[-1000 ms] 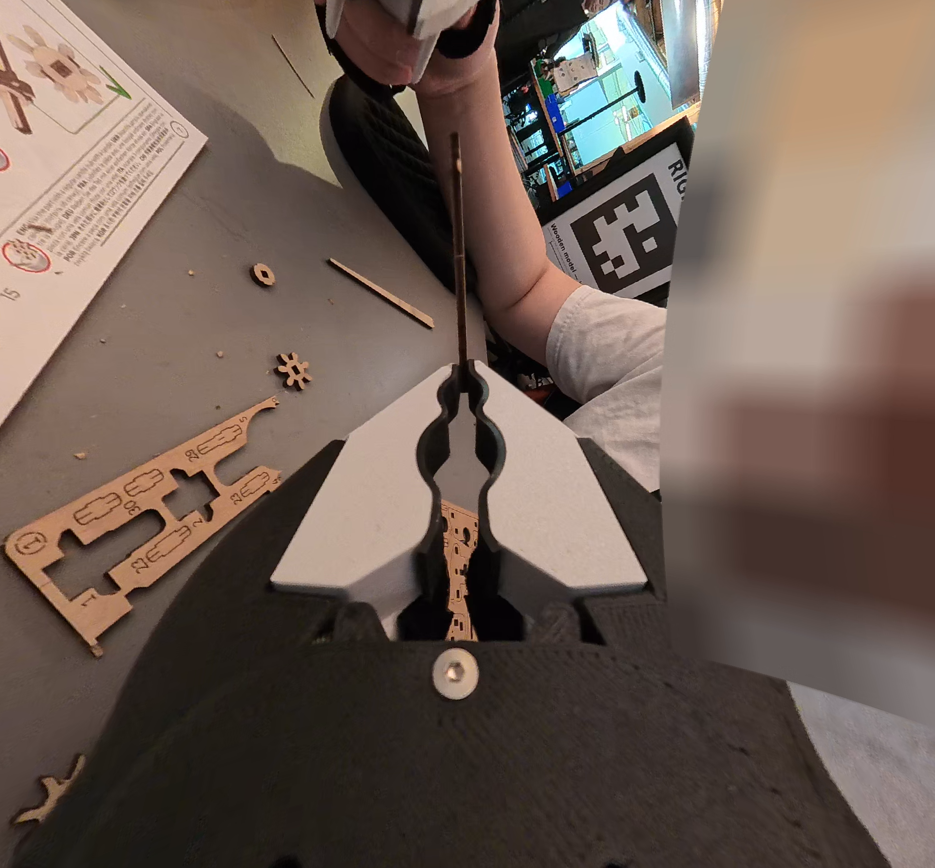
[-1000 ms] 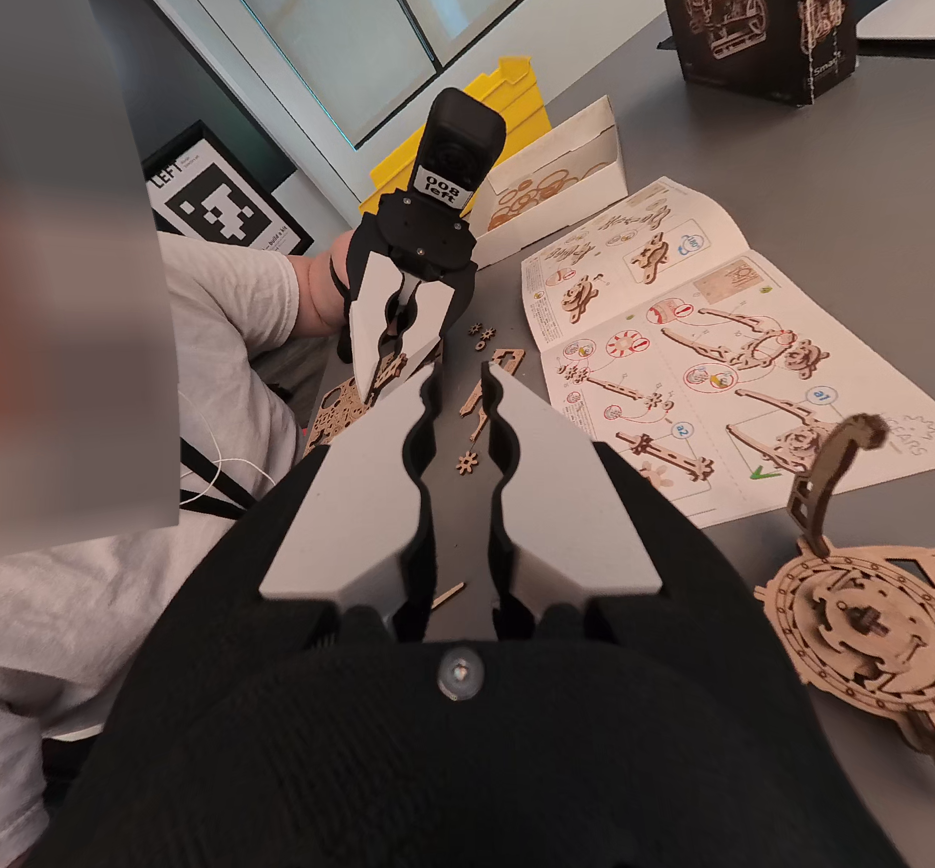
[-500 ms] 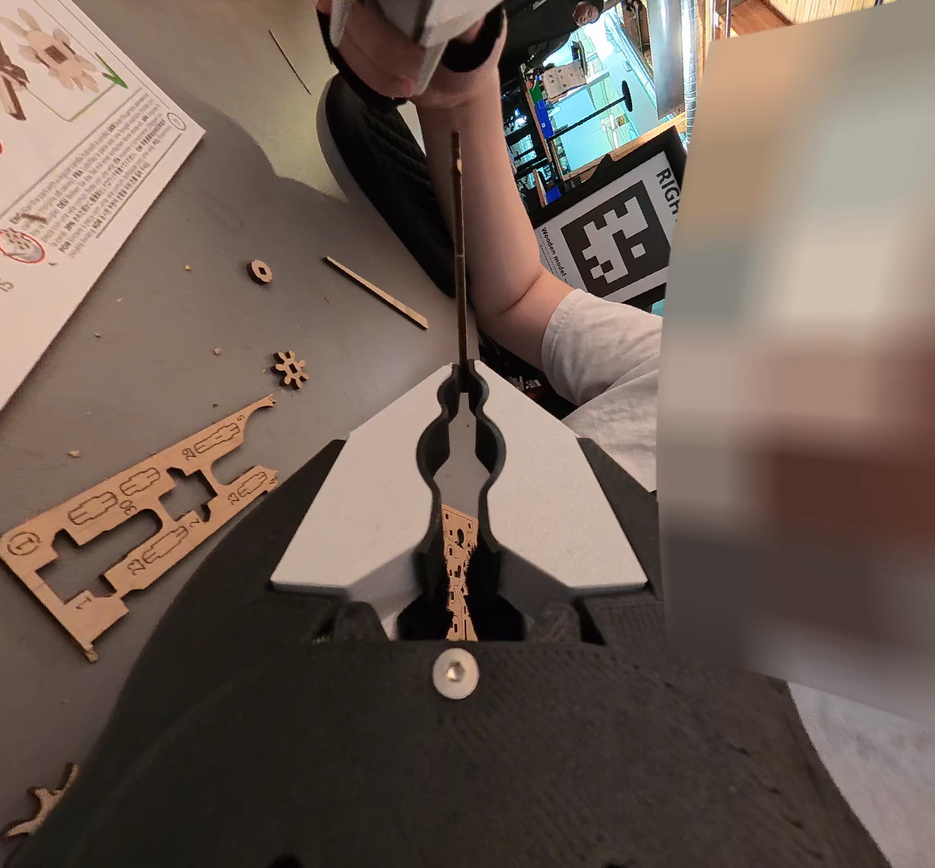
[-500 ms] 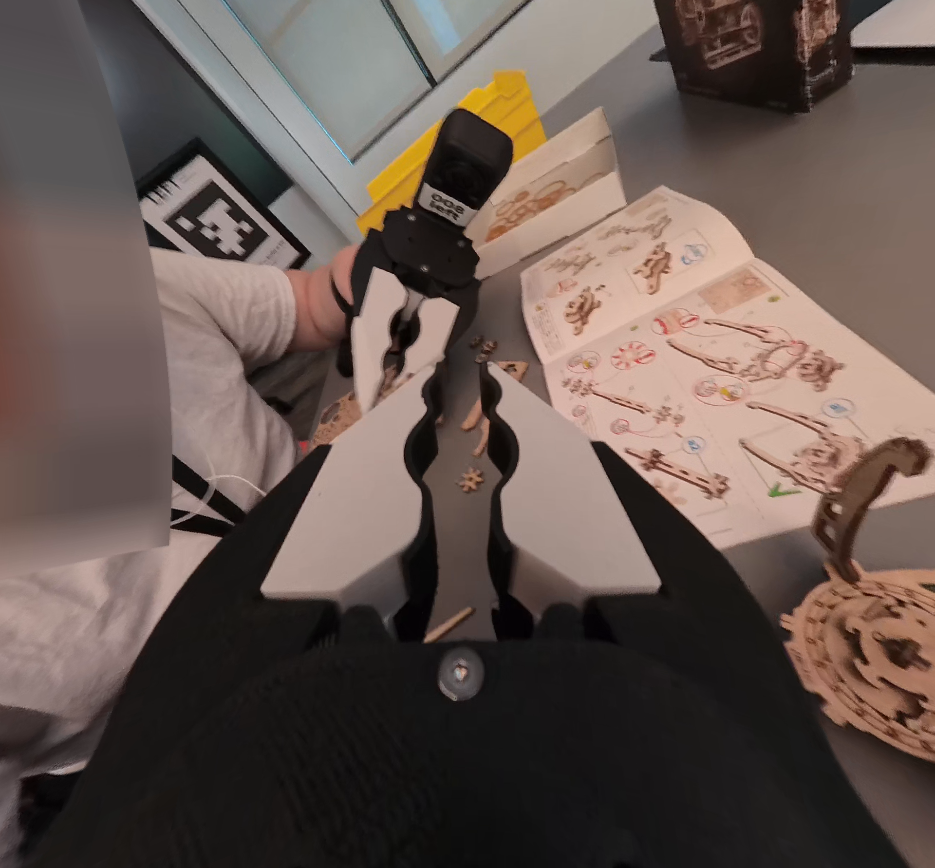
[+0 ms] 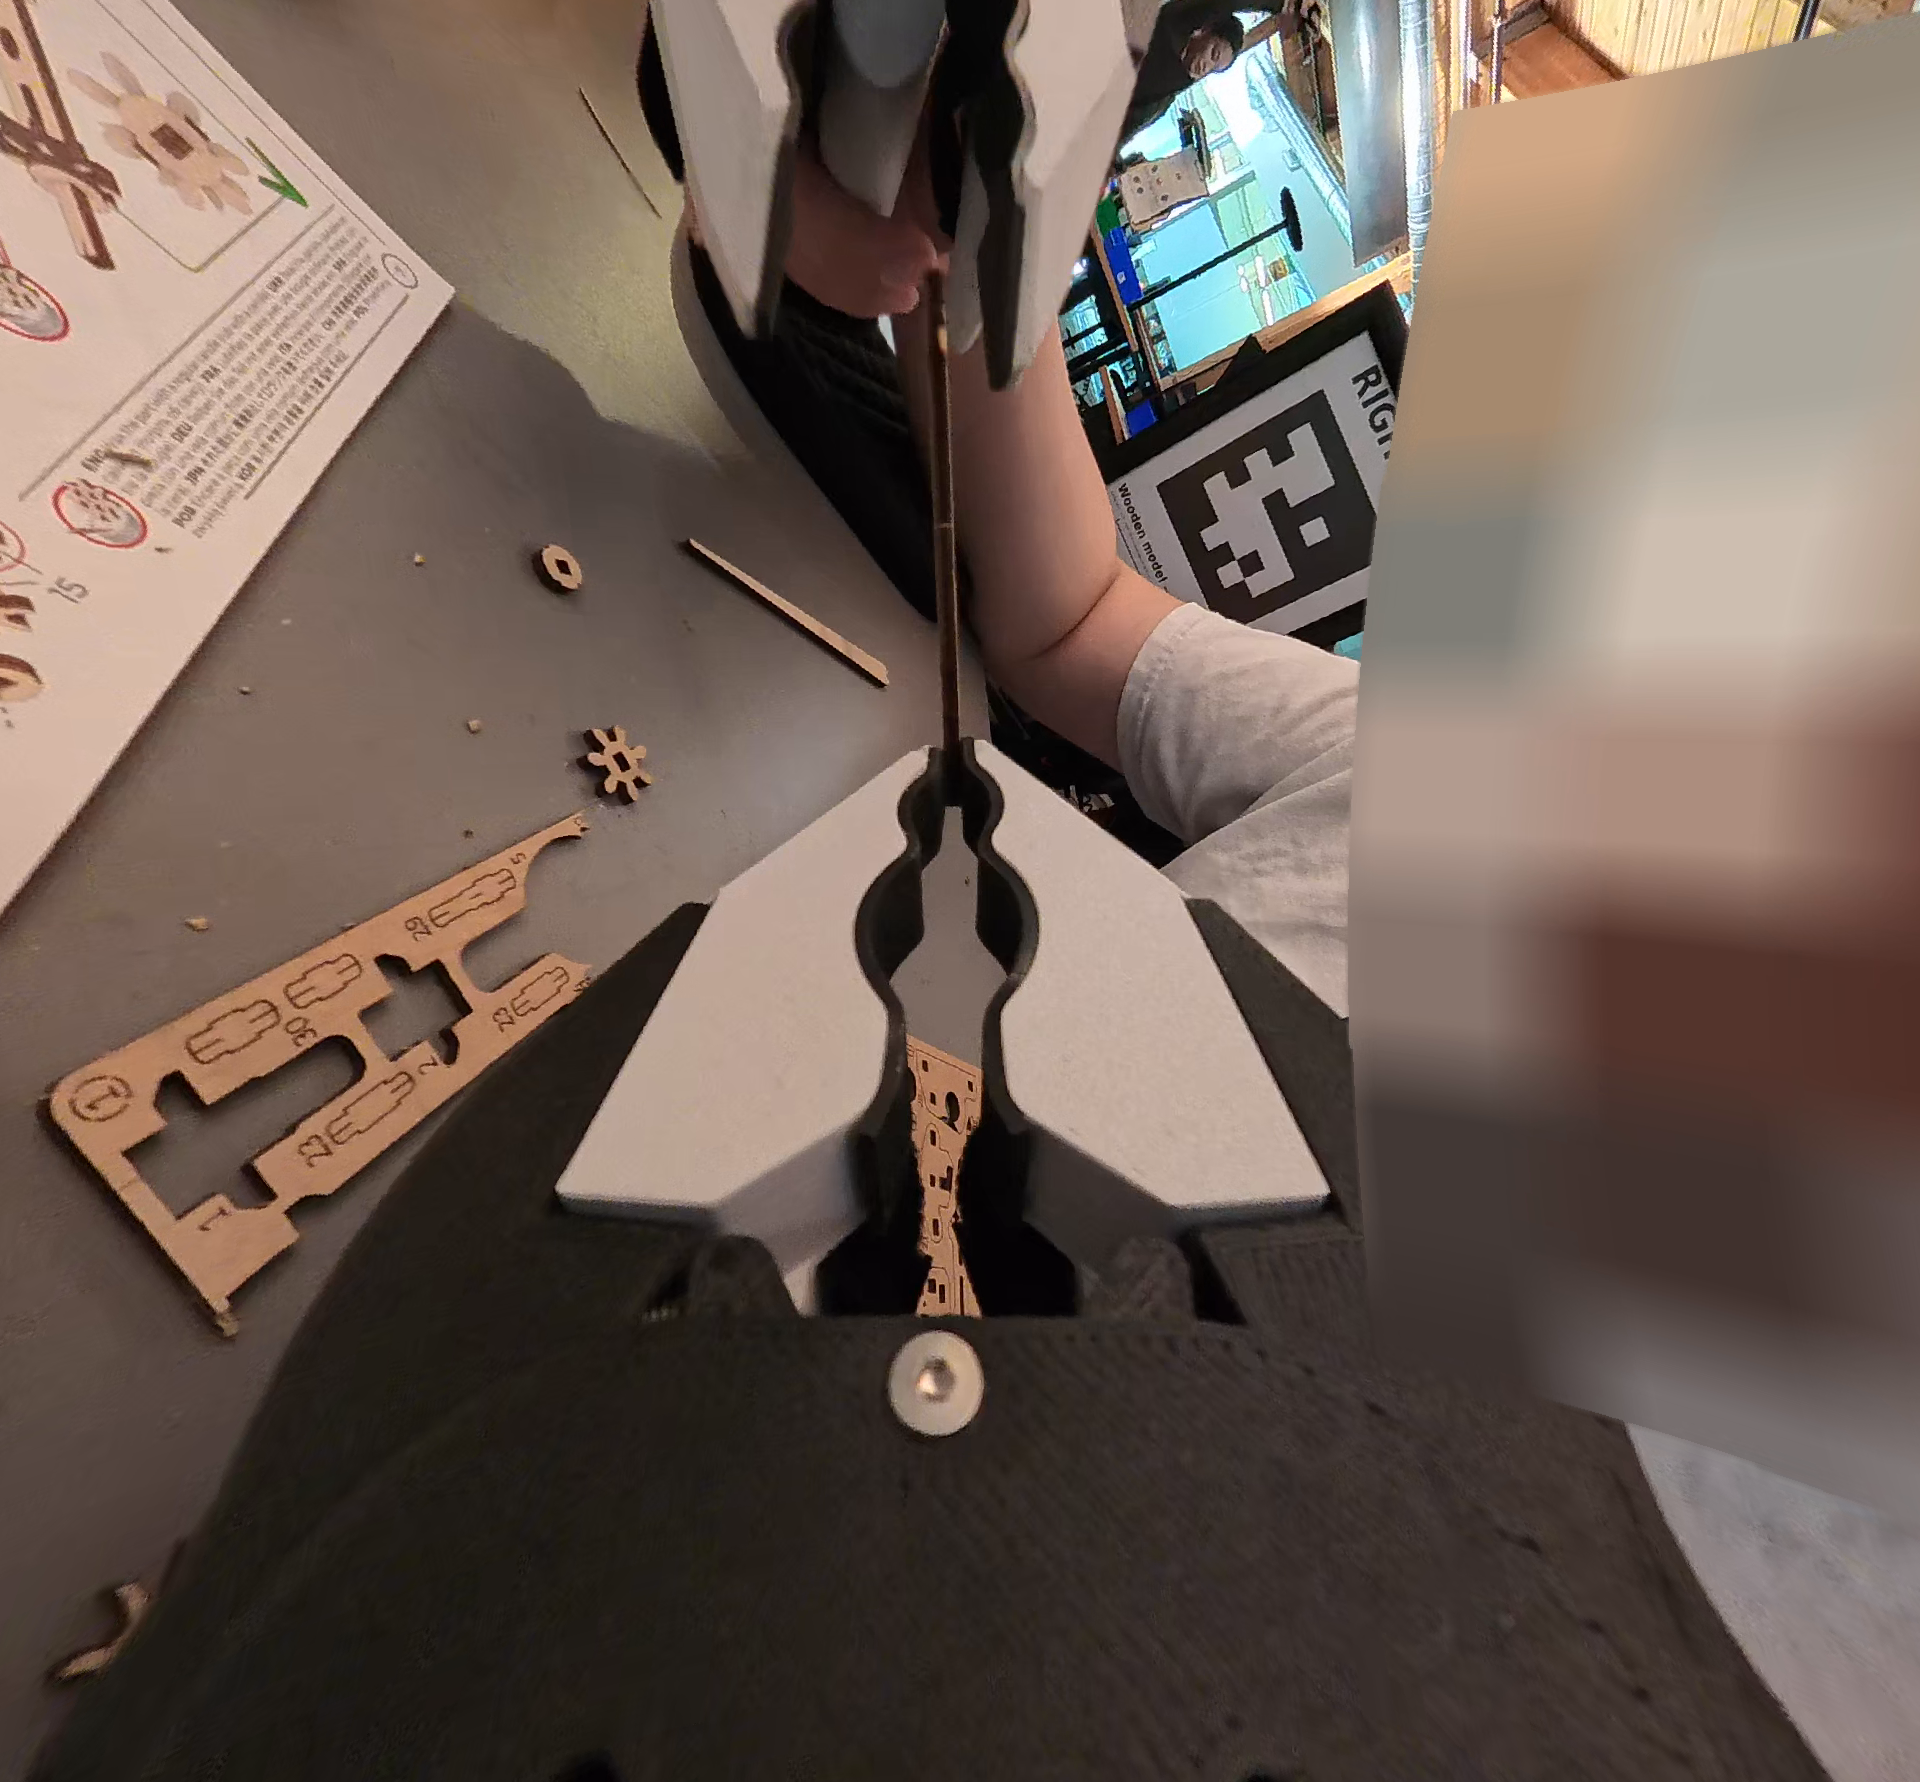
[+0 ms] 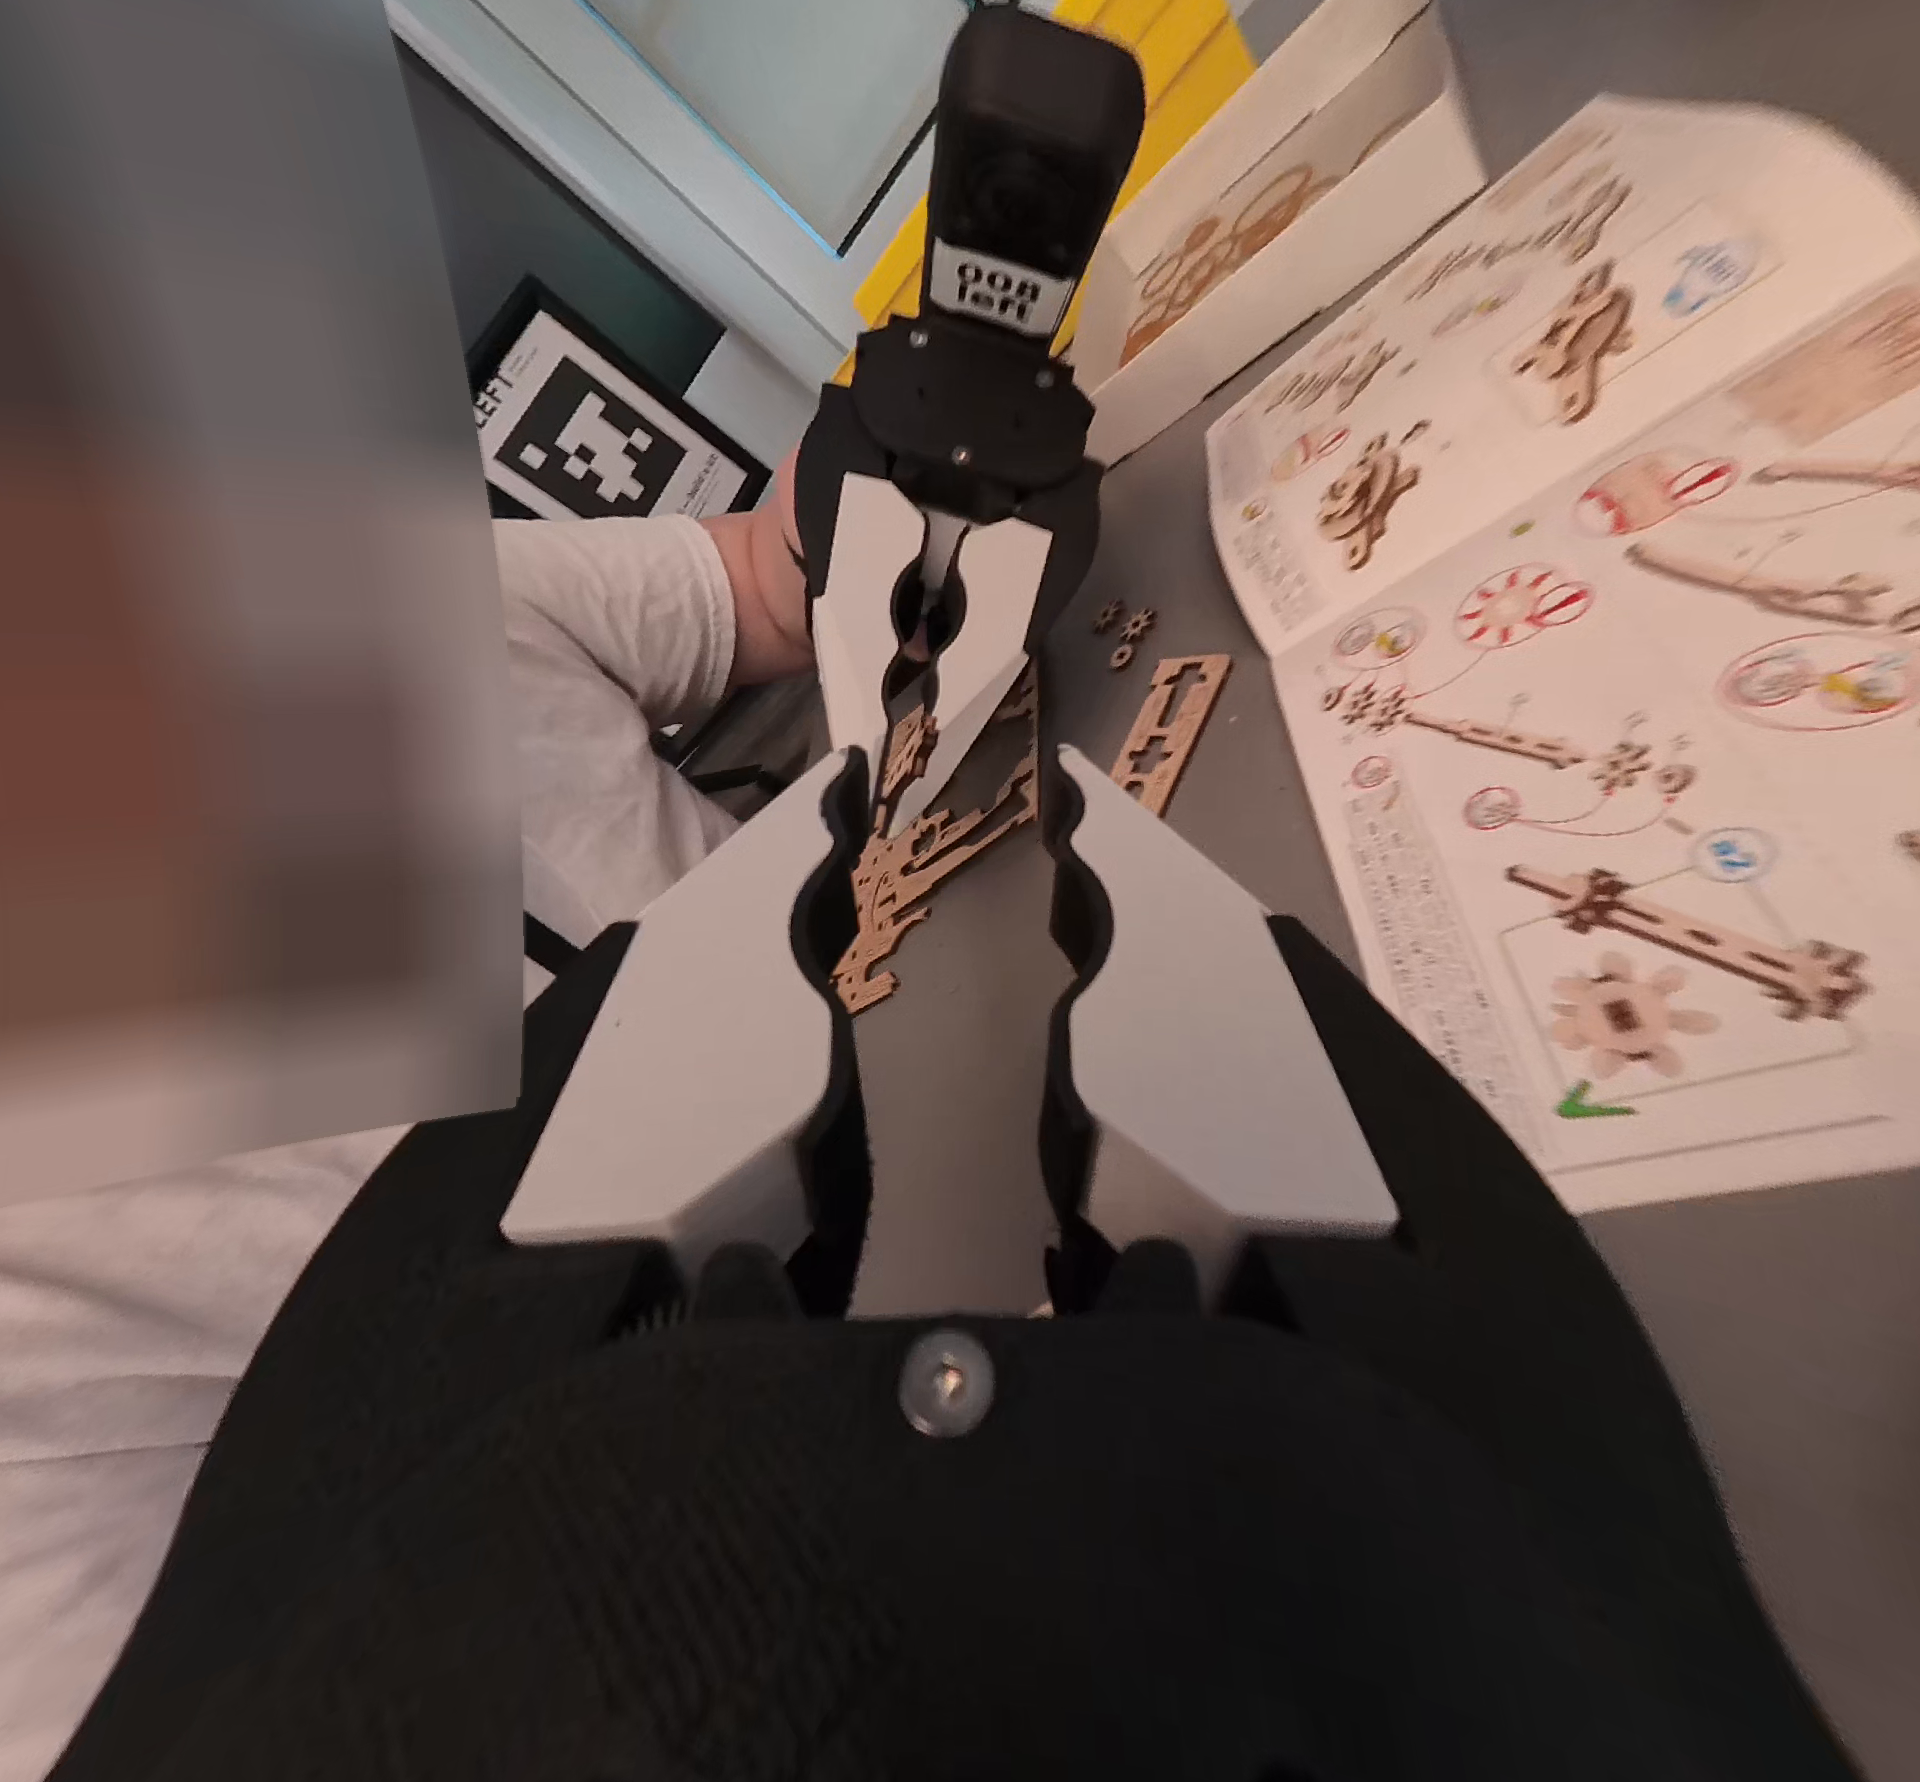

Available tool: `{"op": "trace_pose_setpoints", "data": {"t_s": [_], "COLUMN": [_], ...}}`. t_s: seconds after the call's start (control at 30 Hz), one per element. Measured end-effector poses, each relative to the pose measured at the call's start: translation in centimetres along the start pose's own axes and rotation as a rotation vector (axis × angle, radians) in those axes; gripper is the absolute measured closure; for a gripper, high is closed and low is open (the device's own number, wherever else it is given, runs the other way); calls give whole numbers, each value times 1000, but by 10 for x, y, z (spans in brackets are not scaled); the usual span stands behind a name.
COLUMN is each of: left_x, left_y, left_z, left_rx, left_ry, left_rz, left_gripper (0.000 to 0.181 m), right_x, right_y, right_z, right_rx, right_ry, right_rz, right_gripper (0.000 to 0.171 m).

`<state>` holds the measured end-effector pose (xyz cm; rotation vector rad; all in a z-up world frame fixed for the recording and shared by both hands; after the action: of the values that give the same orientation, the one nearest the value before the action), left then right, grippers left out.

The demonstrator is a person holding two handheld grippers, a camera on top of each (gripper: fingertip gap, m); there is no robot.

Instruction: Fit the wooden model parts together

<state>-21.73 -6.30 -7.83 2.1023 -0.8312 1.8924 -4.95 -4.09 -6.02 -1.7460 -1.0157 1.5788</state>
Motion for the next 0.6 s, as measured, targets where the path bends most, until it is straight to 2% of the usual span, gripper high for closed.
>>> {"op": "trace_pose_setpoints", "data": {"t_s": [0.3, 0.47, 0.6], "left_x": [-2, -3, -3], "left_y": [-2, -3, -4], "left_z": [-3, -4, -6], "left_rx": [20, 27, 35], "left_ry": [1, -1, -8], "left_rz": [-12, -13, -7], "left_gripper": [181, 181, 181], "right_x": [3, -1, -1], "right_y": [8, 5, 3], "right_z": [20, 22, 20], "right_rx": [-24, 9, 21], "right_ry": [-16, -65, -58], "right_rz": [96, 108, 119], "right_gripper": [146, 169, 170]}}
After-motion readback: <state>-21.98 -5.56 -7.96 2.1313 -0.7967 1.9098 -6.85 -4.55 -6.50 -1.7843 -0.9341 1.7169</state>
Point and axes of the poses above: each gripper's, where its closed fingertips meet, z out along the fingers, y out of its underside, x = y × z across the jaws, the point moved 8 cm from there along -z, back along the fingers, and after that the axes turned 14 degrees about -z, right-handed, at the moved point
